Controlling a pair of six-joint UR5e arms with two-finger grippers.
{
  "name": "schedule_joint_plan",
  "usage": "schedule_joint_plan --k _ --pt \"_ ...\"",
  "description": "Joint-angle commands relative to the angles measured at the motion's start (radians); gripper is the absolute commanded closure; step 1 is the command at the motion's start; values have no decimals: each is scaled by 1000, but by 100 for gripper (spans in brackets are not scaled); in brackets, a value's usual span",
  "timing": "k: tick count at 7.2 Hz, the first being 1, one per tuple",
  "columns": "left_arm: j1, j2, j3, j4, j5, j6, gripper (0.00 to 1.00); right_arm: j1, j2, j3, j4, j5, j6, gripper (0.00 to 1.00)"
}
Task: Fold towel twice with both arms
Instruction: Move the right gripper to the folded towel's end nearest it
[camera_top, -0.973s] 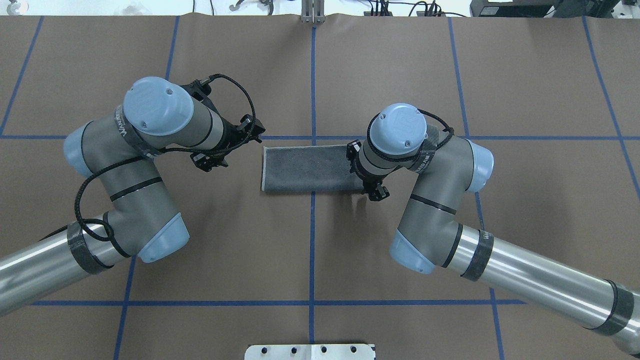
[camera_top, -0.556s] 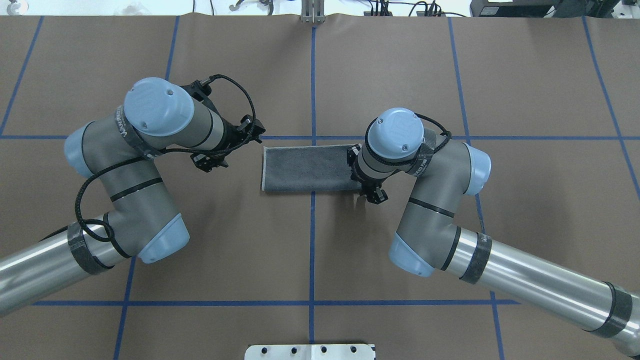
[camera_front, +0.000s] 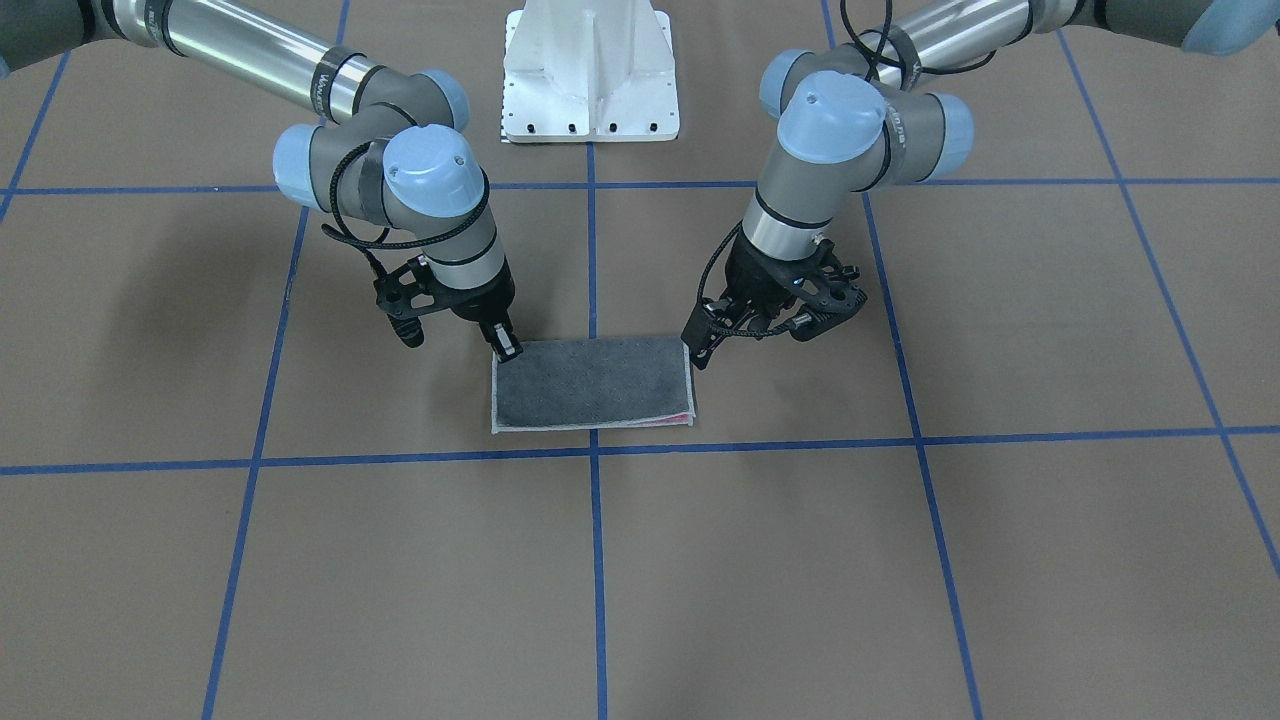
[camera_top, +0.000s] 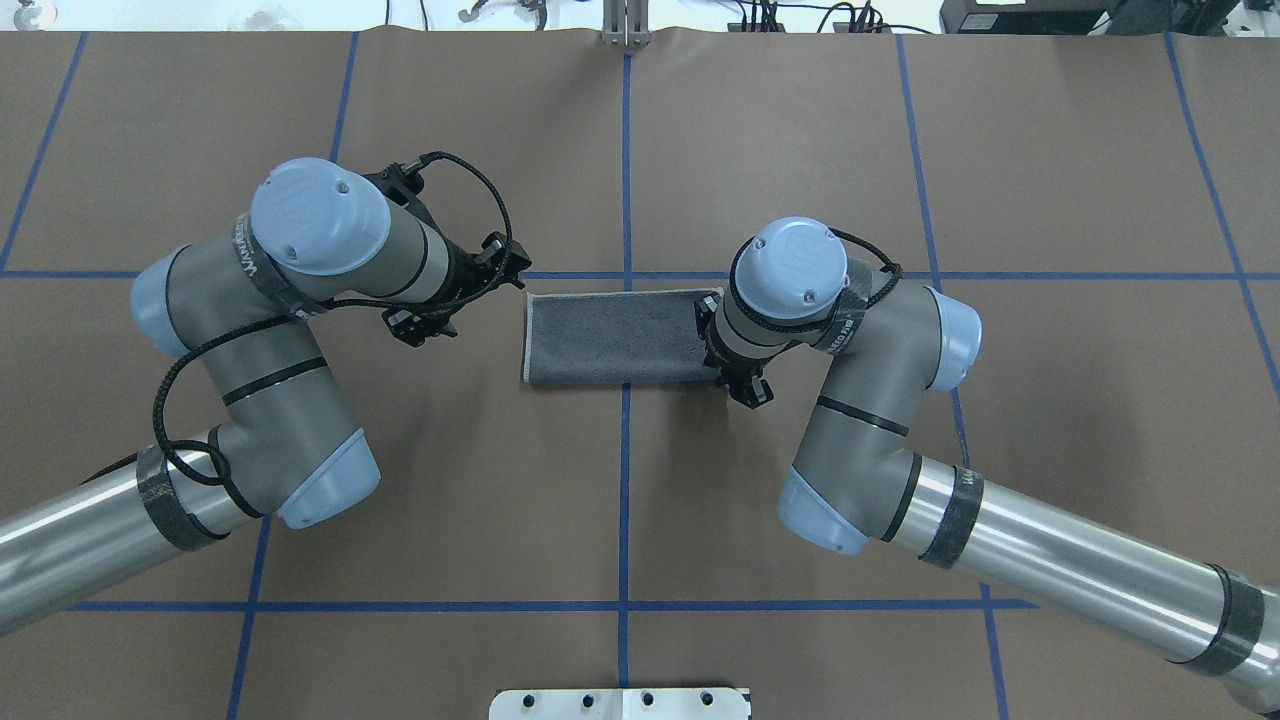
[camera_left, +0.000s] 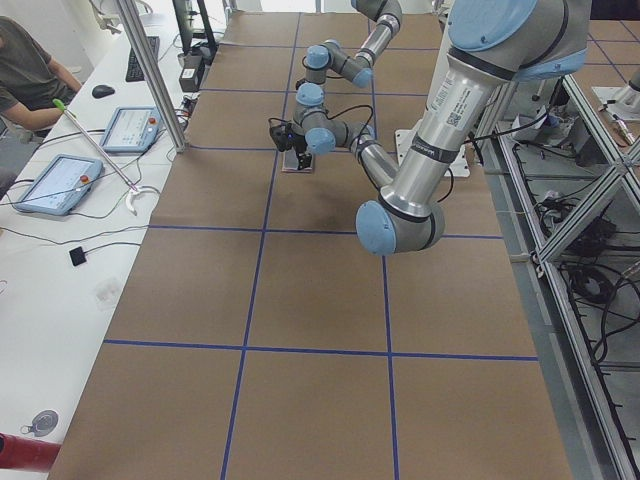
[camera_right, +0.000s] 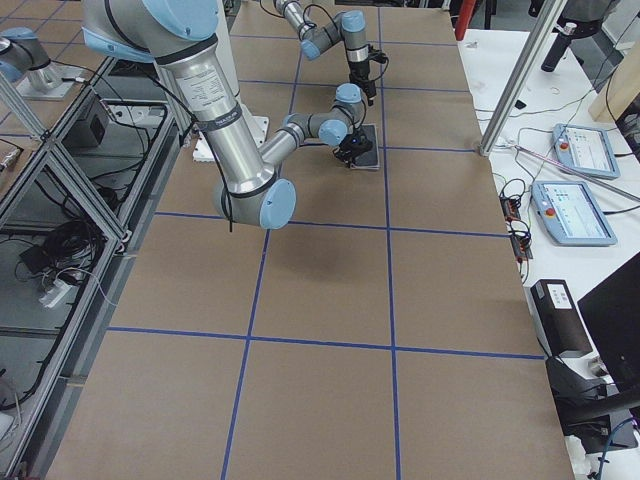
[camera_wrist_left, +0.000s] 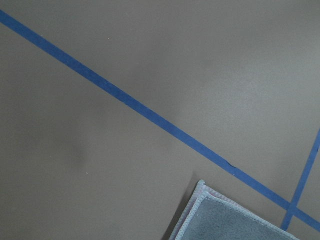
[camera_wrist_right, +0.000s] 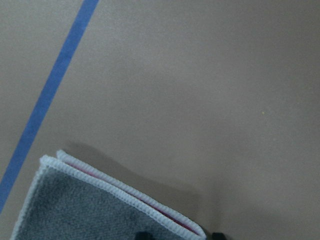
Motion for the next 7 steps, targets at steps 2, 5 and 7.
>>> schedule_joint_plan --k 2,5,7 --pt "1 -5 1 3 0 -2 0 -5 0 3 1 -24 17 100" --pt "-7 -5 -5 3 -4 1 0 -17 -2 35 0 -24 23 100" --pt "-30 -1 -47 5 -47 9 0 -66 -9 88 -6 -15 54 100"
